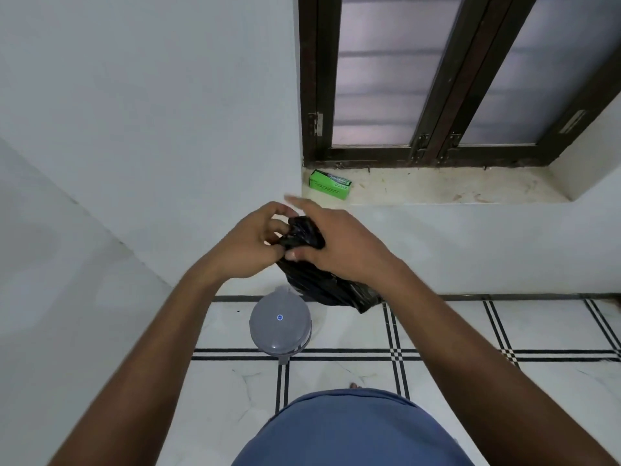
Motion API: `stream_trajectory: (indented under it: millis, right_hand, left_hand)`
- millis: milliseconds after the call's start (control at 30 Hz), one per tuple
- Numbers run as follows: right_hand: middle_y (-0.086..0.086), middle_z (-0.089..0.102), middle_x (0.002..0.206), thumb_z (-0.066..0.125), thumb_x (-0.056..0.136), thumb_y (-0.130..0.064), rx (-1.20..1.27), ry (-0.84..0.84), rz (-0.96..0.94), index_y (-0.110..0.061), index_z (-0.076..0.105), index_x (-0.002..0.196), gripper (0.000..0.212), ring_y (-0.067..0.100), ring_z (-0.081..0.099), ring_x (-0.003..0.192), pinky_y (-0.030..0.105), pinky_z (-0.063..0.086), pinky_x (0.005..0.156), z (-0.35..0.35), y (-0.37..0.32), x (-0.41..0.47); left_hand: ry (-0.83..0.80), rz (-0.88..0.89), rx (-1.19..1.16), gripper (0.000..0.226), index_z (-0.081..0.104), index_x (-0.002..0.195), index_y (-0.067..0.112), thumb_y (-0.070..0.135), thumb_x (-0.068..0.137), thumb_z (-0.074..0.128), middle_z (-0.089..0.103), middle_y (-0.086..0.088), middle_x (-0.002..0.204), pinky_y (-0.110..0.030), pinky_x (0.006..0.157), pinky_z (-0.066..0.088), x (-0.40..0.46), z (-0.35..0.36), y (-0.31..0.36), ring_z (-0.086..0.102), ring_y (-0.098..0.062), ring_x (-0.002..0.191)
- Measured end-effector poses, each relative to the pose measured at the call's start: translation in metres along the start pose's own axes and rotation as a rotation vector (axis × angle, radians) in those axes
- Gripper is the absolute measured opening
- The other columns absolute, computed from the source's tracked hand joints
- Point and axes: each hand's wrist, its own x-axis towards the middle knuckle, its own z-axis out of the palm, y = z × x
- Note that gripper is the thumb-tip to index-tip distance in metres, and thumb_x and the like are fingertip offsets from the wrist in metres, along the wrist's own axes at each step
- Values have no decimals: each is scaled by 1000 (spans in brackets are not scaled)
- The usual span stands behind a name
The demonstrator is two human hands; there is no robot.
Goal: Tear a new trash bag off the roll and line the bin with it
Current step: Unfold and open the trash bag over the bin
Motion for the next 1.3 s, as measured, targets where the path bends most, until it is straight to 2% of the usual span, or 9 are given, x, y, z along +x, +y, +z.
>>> stream_trajectory:
  millis: [100,267,433,500,600,767,967,1167,1300]
  right_hand:
    - [-2,83,118,62,101,-11,-22,225,25,-27,79,131,38,20,75,105,43,62,97,-9,5,8]
    - [12,79,109,55,102,-11,-118,370,292,-17,75,123,30,32,72,95,43,61,84,-29,28,1]
    - [15,59,128,62,105,-27,-334,-87,465,-16,75,128,29,42,62,123,48,56,97,-32,60,-14]
    - [4,55,152,78,97,-54,-172,-294,468,-27,64,152,62,32,47,147,47,48,115,-37,53,-21]
    - [-21,52,152,92,74,-71,205,-268,430,-39,49,164,105,6,51,136,33,45,115,-32,21,-27]
    - [0,74,82,75,103,-40,176,-114,353,-17,76,84,31,19,70,80,39,58,79,9,16,-14]
    - [13,73,107,47,110,-24,1110,17,644,-12,73,118,30,23,68,84,38,50,71,-10,62,-15]
    - [17,80,105,75,96,-25,777,-286,648,-4,77,112,26,32,76,92,39,59,82,-19,88,-18]
    - [20,84,104,74,102,-24,253,-328,571,-1,77,113,26,40,82,94,42,68,76,-40,63,22]
  left_hand:
    - [89,-117,181,51,61,122,24,9,79,83,76,2,101,-44,57,65,2,0,-3,77,-30,78]
    - [391,-290,299,22,77,81,10,29,79,88,78,-7,70,-44,65,68,-3,-7,-32,76,-25,56]
    - [128,-412,-510,17,82,107,6,20,100,73,79,-11,99,-35,72,66,-5,-26,-31,76,-21,82]
    - [79,-430,-546,22,81,113,10,24,103,66,78,-7,100,-38,81,63,-2,-24,-31,73,-21,90]
    - [84,-410,-401,28,84,106,8,28,101,64,82,-13,98,-40,84,57,1,-13,-19,73,-24,87]
    - [-103,-264,-295,24,81,109,16,35,95,74,84,-4,107,-35,91,60,3,-2,-7,80,-21,98]
    - [-152,-303,516,30,75,90,18,46,86,86,77,-5,96,-38,82,57,6,-29,-61,71,-26,95]
    - [-234,-424,-416,31,73,127,3,23,104,71,79,-23,115,-37,78,67,2,-50,-63,76,-31,95]
    - [-476,-379,296,27,75,112,6,28,97,80,66,-5,84,-24,47,35,27,-78,-33,51,-15,63]
